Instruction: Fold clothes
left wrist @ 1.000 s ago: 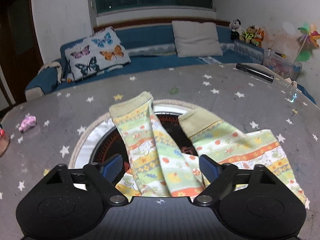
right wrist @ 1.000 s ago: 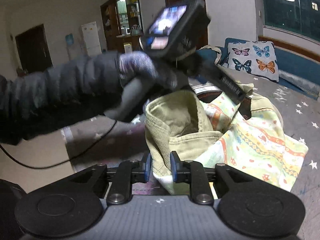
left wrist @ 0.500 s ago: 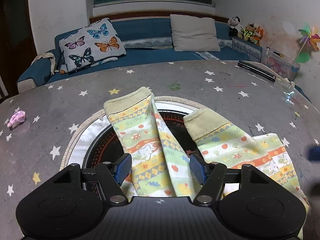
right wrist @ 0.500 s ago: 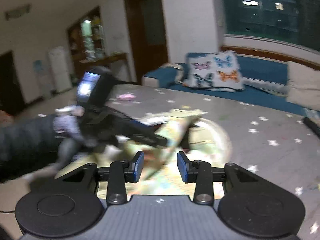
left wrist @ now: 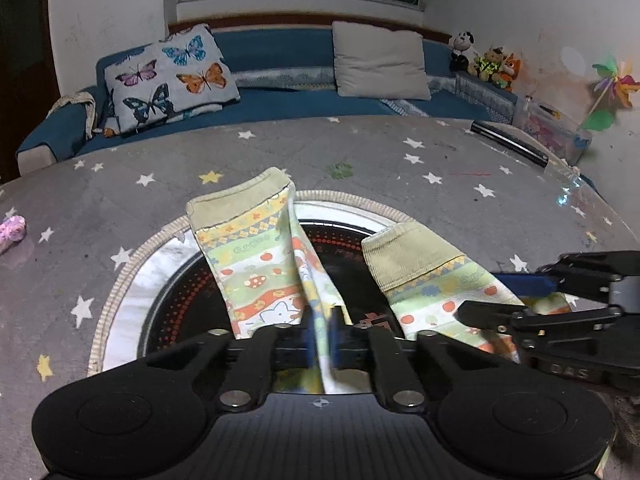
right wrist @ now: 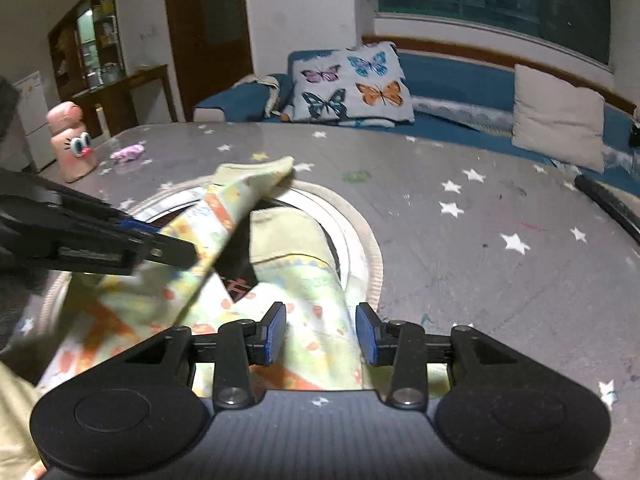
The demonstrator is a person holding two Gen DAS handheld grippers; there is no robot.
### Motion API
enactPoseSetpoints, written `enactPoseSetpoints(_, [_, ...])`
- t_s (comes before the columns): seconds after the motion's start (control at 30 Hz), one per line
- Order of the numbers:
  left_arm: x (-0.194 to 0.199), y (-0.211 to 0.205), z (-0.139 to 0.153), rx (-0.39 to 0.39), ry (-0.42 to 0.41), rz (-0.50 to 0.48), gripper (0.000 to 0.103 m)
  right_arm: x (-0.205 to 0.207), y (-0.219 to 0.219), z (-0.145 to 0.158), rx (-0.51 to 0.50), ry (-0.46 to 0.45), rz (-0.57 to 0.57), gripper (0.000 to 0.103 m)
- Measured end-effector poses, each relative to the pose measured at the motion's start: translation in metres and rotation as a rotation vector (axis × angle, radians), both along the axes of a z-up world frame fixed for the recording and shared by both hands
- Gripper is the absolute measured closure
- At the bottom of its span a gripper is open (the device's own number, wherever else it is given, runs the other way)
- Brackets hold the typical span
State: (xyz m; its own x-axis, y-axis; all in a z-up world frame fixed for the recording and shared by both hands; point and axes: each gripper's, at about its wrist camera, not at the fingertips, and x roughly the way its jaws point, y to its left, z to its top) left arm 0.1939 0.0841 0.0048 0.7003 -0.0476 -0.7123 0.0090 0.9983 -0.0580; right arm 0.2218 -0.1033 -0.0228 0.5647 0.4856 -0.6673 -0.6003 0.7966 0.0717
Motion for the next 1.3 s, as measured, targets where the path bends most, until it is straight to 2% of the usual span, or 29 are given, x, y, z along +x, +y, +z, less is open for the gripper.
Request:
enactPoseSetpoints(0.03, [-0.004,0.001,0.003,0.004,-0.011,0.005,0.099,0.001,0.000,-0.002,0.002,0.010,-0.001,0.075])
enactPoseSetpoints(0.07, [-0.008,0.001,0.005,0.008,-0.023,0.010,0.100,0.000,-0.001,-0.002,0.008,0.016,-0.001,0.088])
enactPoseSetpoints(0.13, [-0.021,0.005,0.013,0.018,-0.052,0.024,0.101,-0.005,-0.004,0.003,0.020,0.008,-0.004,0.097])
enactPoseSetpoints(0.33, [-0.065,0.022,0.038,0.037,-0.129,0.091,0.103,-0.035,-0.024,0.032,0.049,-0.084,-0.034,0.099])
enactPoseSetpoints(0.4, [-0.078,0.029,0.043,0.028,-0.130,0.106,0.103,-0.047,-0.034,0.043,0.059,-0.117,-0.049,0.099])
enactPoseSetpoints(0.6, [-0.078,0.022,0.052,0.009,-0.128,0.081,0.099,-0.082,-0.062,0.071,0.097,-0.184,-0.102,0.099])
enactPoseSetpoints(0.63, [-0.074,0.019,0.052,0.009,-0.126,0.068,0.097,-0.087,-0.068,0.075,0.101,-0.192,-0.111,0.099])
enactPoseSetpoints(0.7, [-0.065,0.009,0.048,0.028,-0.119,0.042,0.082,-0.096,-0.079,0.080,0.103,-0.207,-0.130,0.099])
enactPoseSetpoints(0.73, [-0.059,0.004,0.046,0.038,-0.116,0.040,0.063,-0.101,-0.085,0.082,0.103,-0.214,-0.141,0.099])
enactPoseSetpoints(0.77, [-0.054,0.001,0.042,0.048,-0.113,0.044,0.055,-0.105,-0.090,0.084,0.103,-0.218,-0.151,0.099])
enactPoseSetpoints(0.9, [-0.028,-0.005,0.025,0.035,-0.060,0.037,0.054,-0.114,-0.109,0.084,0.108,-0.216,-0.191,0.099])
enactPoseSetpoints(1.0, [-0.016,-0.010,0.013,0.032,-0.028,0.013,0.056,-0.121,-0.121,0.079,0.110,-0.213,-0.225,0.099])
enactPoseSetpoints(1.1, [-0.012,-0.012,0.006,0.019,-0.012,-0.008,0.075,-0.126,-0.134,0.074,0.116,-0.205,-0.264,0.099])
enactPoseSetpoints(1.17, [-0.013,-0.012,0.003,0.013,-0.009,-0.007,0.096,-0.128,-0.141,0.071,0.121,-0.199,-0.291,0.099])
enactPoseSetpoints(1.3, [-0.021,-0.008,0.004,0.007,-0.026,0.005,0.101,-0.133,-0.153,0.062,0.134,-0.182,-0.338,0.099])
